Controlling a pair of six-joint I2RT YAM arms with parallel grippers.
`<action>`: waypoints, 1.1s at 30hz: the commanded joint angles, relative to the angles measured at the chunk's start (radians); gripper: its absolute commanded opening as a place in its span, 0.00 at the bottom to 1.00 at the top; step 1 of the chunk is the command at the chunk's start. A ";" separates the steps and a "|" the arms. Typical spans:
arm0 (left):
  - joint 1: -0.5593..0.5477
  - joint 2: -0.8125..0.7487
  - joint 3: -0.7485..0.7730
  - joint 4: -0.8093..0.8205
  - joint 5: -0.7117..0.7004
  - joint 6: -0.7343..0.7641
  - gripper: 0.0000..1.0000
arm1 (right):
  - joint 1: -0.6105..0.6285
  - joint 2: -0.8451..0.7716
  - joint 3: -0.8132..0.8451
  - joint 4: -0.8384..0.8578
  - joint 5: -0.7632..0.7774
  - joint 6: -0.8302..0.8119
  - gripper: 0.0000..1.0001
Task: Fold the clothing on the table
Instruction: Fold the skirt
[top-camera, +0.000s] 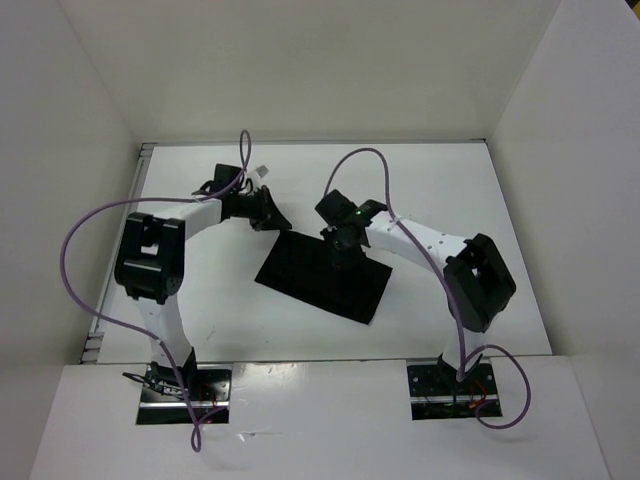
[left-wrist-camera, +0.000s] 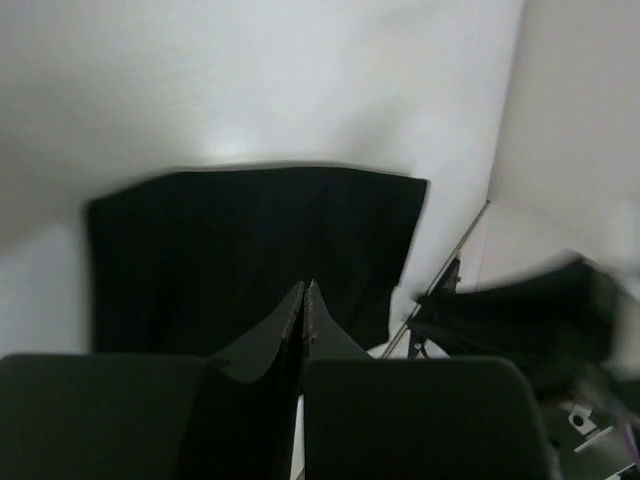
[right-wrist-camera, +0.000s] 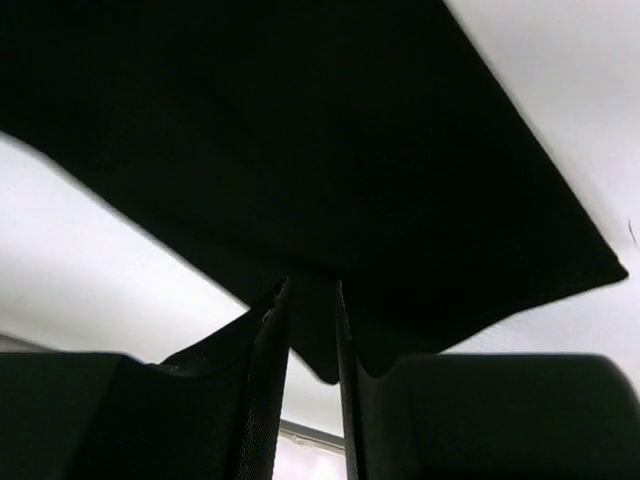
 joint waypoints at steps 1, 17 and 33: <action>-0.028 -0.148 -0.042 0.001 -0.018 0.011 0.03 | -0.006 -0.020 -0.071 0.049 0.006 0.083 0.29; -0.078 -0.175 -0.253 -0.137 -0.312 -0.002 0.04 | -0.097 0.049 -0.250 0.057 -0.111 0.106 0.28; -0.161 -0.244 -0.383 -0.238 -0.432 -0.023 0.07 | -0.310 0.183 -0.218 0.037 -0.105 0.082 0.28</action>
